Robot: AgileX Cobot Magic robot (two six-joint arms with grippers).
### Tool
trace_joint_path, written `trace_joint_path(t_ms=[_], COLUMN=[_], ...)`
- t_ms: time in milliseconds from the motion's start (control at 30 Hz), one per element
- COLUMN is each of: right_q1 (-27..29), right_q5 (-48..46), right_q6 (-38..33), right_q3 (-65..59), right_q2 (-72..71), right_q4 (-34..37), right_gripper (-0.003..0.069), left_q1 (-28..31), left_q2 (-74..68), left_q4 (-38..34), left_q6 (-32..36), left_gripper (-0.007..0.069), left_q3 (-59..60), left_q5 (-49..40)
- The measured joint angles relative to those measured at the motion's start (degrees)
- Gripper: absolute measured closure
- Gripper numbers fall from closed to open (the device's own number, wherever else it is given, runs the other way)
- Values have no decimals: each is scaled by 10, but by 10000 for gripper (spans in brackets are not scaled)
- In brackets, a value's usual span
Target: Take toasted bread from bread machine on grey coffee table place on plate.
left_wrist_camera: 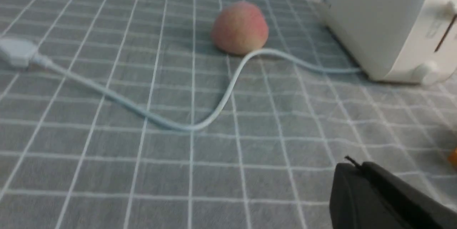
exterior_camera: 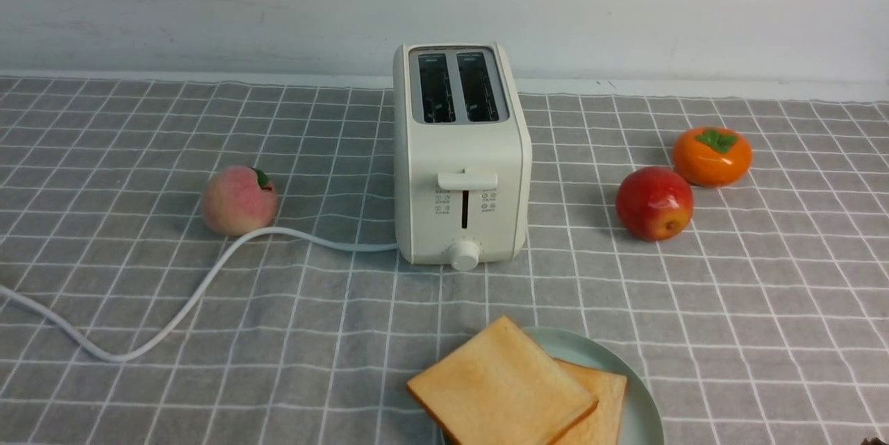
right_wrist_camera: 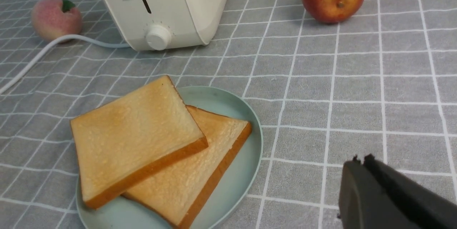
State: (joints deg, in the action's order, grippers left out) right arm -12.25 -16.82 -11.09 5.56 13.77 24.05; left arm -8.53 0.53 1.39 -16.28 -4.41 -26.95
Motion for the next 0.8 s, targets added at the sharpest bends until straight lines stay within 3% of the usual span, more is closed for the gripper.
trace_joint_path(t_ms=[100, 467, 800], right_q1=[0, 0, 0], right_q5=[-6, -14, -14], right_q6=[1, 1, 1], right_q3=[0, 0, 0], right_q2=[0, 0, 0], right_q4=[-1, -1, -1], right_gripper=[659, 652, 641], left_q1=[24, 31, -3], left_q2=[1, 1, 1], left_q4=[2, 8, 8], left_q6=[0, 1, 1], left_gripper=[638, 636, 629], left_q3=[54, 60, 60], left_q5=[8, 44, 46])
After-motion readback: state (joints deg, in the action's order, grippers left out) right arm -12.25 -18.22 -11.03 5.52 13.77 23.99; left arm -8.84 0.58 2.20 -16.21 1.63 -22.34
